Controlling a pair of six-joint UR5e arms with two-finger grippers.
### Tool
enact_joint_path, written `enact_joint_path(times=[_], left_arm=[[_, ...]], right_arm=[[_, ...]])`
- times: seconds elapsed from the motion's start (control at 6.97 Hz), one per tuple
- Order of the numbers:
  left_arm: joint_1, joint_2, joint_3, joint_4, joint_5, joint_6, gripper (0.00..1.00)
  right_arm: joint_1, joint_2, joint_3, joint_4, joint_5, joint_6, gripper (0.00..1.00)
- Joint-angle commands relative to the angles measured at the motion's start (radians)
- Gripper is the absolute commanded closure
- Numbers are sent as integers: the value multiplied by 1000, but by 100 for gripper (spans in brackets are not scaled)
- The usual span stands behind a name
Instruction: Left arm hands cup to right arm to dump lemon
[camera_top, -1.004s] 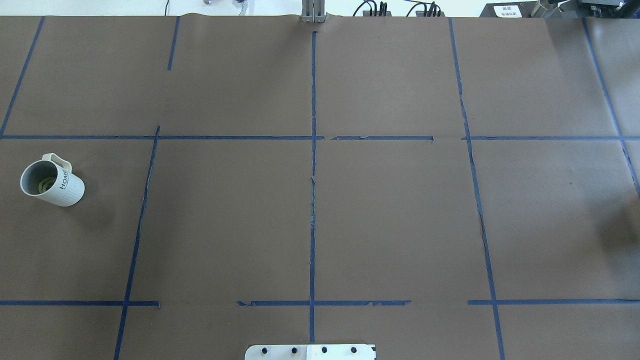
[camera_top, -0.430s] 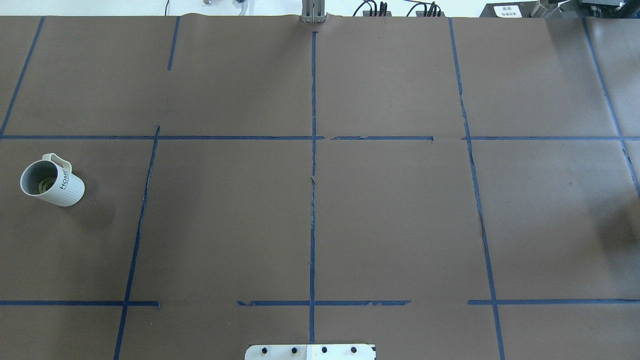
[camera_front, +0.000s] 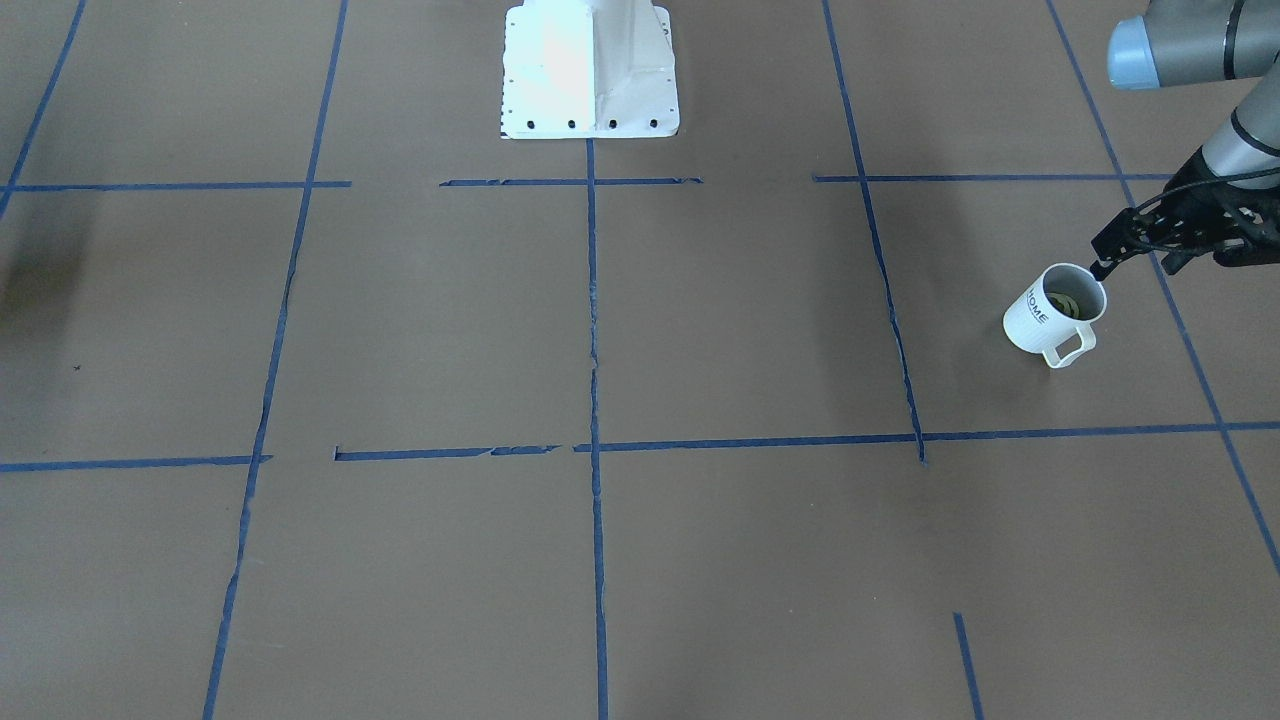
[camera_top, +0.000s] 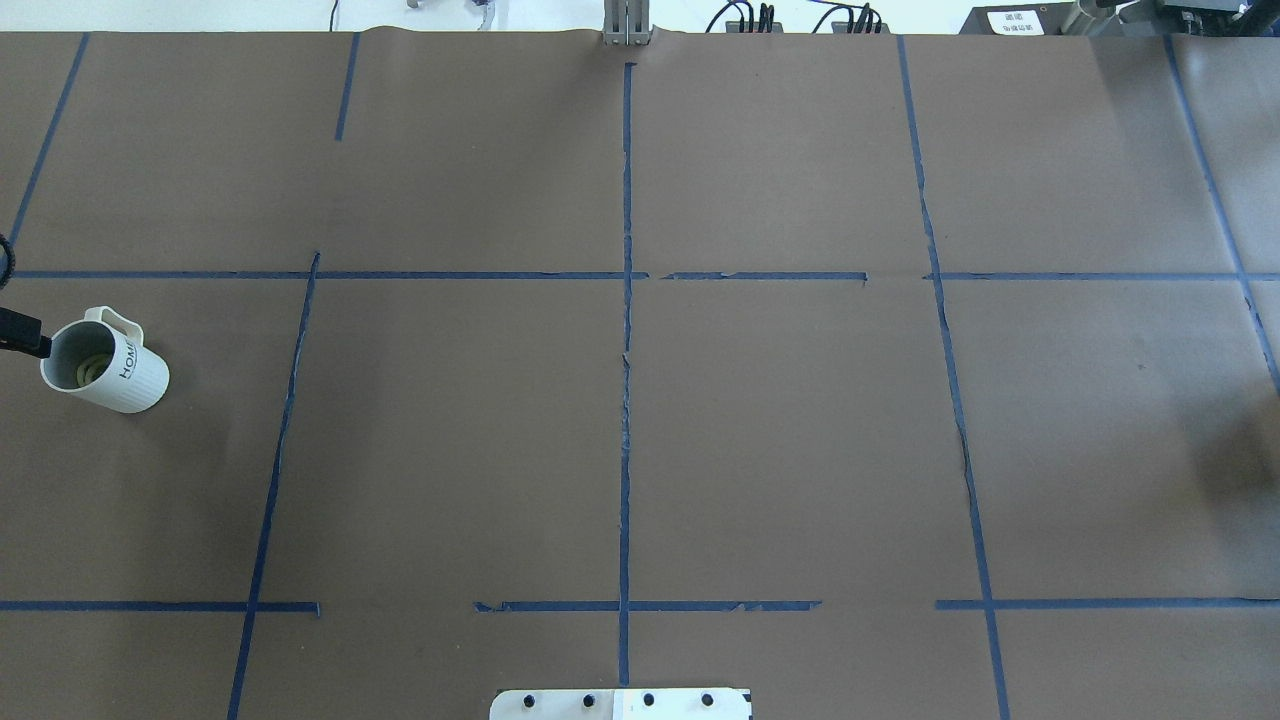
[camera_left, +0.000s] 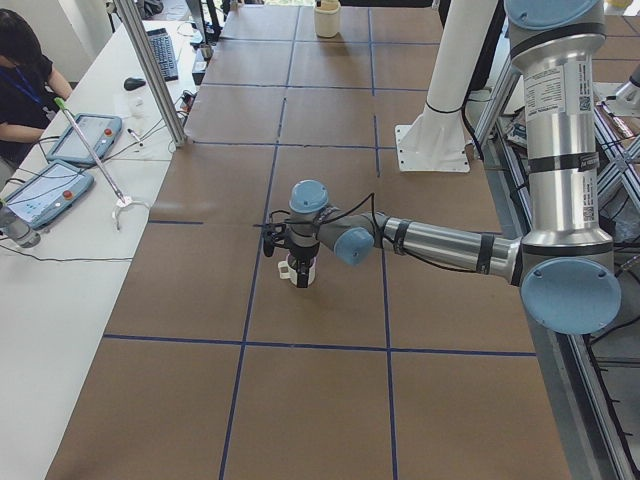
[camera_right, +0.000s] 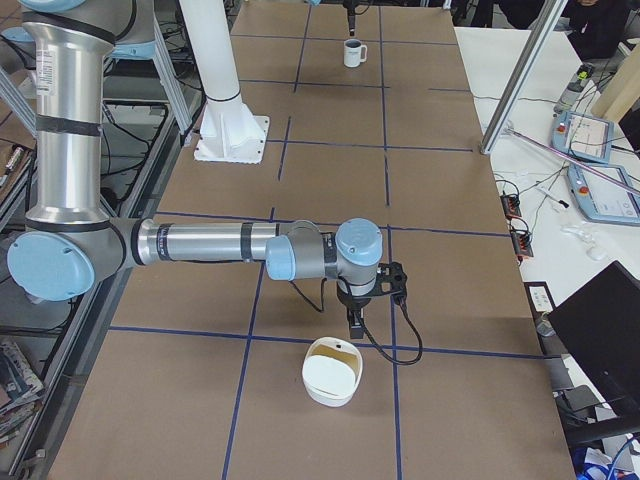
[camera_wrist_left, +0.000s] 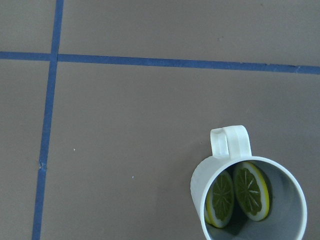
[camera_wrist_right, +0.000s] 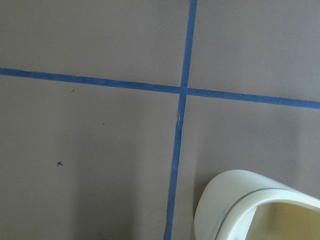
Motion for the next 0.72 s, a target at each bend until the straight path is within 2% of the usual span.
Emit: enact_joint_path(times=[0.0, 0.57], left_arm=[[2, -24, 37, -2, -1, -3, 0], [36, -65, 80, -2, -9, -5, 0]], right_arm=[[0, 0, -2, -1, -1, -1, 0], [0, 0, -5, 1, -1, -1, 0]])
